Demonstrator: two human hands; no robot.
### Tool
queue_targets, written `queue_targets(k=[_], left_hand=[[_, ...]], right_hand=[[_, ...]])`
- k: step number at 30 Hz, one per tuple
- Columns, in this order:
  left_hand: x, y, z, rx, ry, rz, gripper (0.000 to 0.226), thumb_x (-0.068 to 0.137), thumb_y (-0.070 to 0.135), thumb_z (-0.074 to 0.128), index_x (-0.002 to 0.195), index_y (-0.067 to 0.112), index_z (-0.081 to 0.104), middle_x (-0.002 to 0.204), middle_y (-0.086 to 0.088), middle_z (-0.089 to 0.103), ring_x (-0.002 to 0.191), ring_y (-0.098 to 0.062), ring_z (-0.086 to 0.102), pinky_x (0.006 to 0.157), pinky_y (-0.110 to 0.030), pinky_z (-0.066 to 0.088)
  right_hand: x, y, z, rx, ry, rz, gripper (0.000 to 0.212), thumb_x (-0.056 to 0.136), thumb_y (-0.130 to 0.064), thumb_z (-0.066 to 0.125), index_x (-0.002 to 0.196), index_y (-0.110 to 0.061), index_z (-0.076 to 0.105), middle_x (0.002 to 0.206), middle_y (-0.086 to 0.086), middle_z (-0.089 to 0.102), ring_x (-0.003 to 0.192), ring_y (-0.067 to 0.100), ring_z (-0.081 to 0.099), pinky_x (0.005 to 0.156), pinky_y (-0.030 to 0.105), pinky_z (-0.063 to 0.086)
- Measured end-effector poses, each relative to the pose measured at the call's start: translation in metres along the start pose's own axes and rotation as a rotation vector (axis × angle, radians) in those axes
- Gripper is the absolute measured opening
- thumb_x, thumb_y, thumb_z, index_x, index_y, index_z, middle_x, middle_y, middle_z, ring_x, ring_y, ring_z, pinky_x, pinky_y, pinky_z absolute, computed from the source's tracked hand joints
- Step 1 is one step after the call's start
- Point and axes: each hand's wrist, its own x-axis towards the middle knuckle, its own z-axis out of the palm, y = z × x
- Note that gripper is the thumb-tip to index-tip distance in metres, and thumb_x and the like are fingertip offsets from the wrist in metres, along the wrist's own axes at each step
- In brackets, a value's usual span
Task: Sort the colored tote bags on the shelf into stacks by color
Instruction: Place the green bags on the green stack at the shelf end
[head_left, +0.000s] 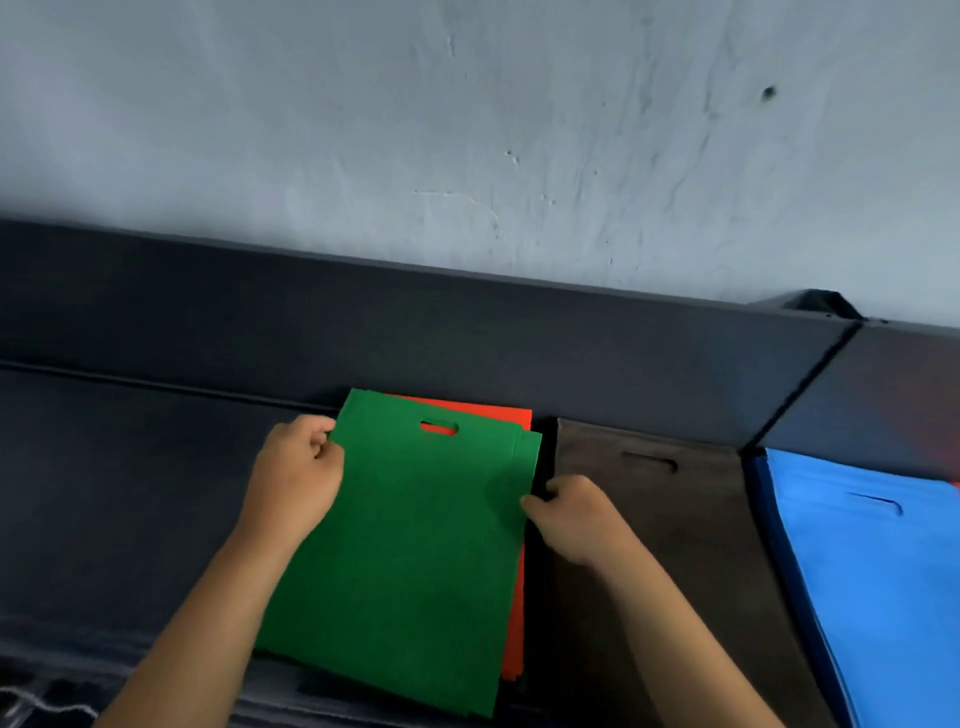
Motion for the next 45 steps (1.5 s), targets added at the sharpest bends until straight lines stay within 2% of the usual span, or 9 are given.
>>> queue_targets(k=[5, 12, 16, 20, 29, 32, 36, 41, 45], left_hand=[[0.027, -0.02, 0.006, 0.173, -0.09, 0.049, 0.045, 0.1, 0.031, 0.06, 0.143, 0.017, 0.056, 0.127, -0.013, 0.051, 0.077, -0.023, 0.064, 0.06, -0.032, 0.049], [0.043, -0.059, 0.004, 0.275, -0.251, 0.047, 0.067, 0.095, 0.055, 0.06, 0.142, 0.007, 0.057, 0.102, -0.018, 0.068, 0.063, -0.024, 0.066, 0.051, -0.03, 0.045], [0.045, -0.073, -0.006, 0.227, -0.309, 0.062, 0.071, 0.095, 0.054, 0.064, 0.147, 0.007, 0.052, 0.119, -0.019, 0.063, 0.065, -0.022, 0.064, 0.054, -0.031, 0.044], [0.045, -0.08, -0.008, 0.09, -0.351, 0.093, 0.067, 0.091, 0.05, 0.071, 0.144, 0.011, 0.055, 0.128, -0.014, 0.063, 0.081, -0.018, 0.065, 0.077, -0.037, 0.059], [0.038, -0.073, -0.011, 0.009, -0.39, 0.153, 0.067, 0.096, 0.045, 0.067, 0.15, 0.01, 0.047, 0.118, -0.005, 0.061, 0.087, -0.014, 0.061, 0.075, -0.032, 0.05], [0.041, -0.075, -0.007, 0.065, -0.455, 0.155, 0.069, 0.096, 0.049, 0.064, 0.151, 0.01, 0.048, 0.125, -0.008, 0.061, 0.082, -0.014, 0.061, 0.079, -0.035, 0.056], [0.04, -0.072, 0.0, 0.211, -0.409, 0.145, 0.068, 0.096, 0.055, 0.061, 0.15, 0.014, 0.051, 0.138, -0.017, 0.047, 0.115, -0.034, 0.057, 0.093, -0.04, 0.052], [0.041, -0.065, 0.005, 0.196, -0.393, 0.1, 0.065, 0.097, 0.05, 0.063, 0.147, 0.009, 0.05, 0.138, -0.016, 0.048, 0.083, -0.023, 0.066, 0.064, -0.032, 0.047], [0.043, -0.064, 0.006, 0.205, -0.375, 0.098, 0.054, 0.096, 0.048, 0.065, 0.133, 0.007, 0.062, 0.126, -0.015, 0.058, 0.068, -0.02, 0.066, 0.054, -0.03, 0.044]], right_hand=[[-0.015, -0.016, 0.021, 0.027, 0.128, 0.045, 0.026, 0.096, -0.029, 0.066, 0.073, -0.017, 0.066, 0.062, -0.005, 0.064, 0.056, 0.01, 0.06, 0.049, 0.026, 0.041], [-0.044, -0.043, 0.045, 0.15, 0.353, 0.081, 0.004, 0.093, -0.019, 0.07, 0.089, -0.019, 0.068, 0.079, -0.008, 0.071, 0.073, 0.016, 0.069, 0.062, 0.033, 0.052], [-0.053, -0.057, 0.062, 0.31, 0.38, 0.083, 0.006, 0.092, -0.023, 0.073, 0.096, -0.021, 0.069, 0.088, -0.002, 0.076, 0.079, 0.024, 0.075, 0.071, 0.044, 0.062], [-0.059, -0.063, 0.076, 0.375, 0.343, 0.069, 0.007, 0.094, -0.02, 0.073, 0.1, -0.022, 0.069, 0.093, -0.005, 0.079, 0.081, 0.015, 0.077, 0.076, 0.042, 0.065], [-0.07, -0.062, 0.08, 0.545, 0.414, 0.11, 0.018, 0.098, -0.006, 0.064, 0.103, -0.022, 0.072, 0.097, -0.005, 0.081, 0.089, 0.018, 0.078, 0.083, 0.046, 0.065], [-0.07, -0.06, 0.074, 0.479, 0.428, 0.142, 0.016, 0.097, -0.007, 0.061, 0.102, -0.019, 0.071, 0.093, -0.003, 0.079, 0.084, 0.022, 0.076, 0.078, 0.046, 0.065], [-0.067, -0.06, 0.075, 0.267, 0.338, 0.127, 0.009, 0.097, -0.014, 0.061, 0.104, -0.018, 0.065, 0.095, -0.003, 0.072, 0.075, 0.016, 0.069, 0.056, 0.028, 0.052], [-0.057, -0.062, 0.071, 0.218, 0.34, 0.137, 0.008, 0.097, -0.017, 0.061, 0.103, -0.012, 0.065, 0.092, 0.002, 0.072, 0.067, 0.015, 0.063, 0.05, 0.027, 0.045], [-0.05, -0.064, 0.074, 0.132, 0.345, 0.111, 0.014, 0.096, -0.02, 0.062, 0.105, -0.009, 0.064, 0.096, 0.004, 0.07, 0.079, 0.021, 0.067, 0.06, 0.032, 0.052]])
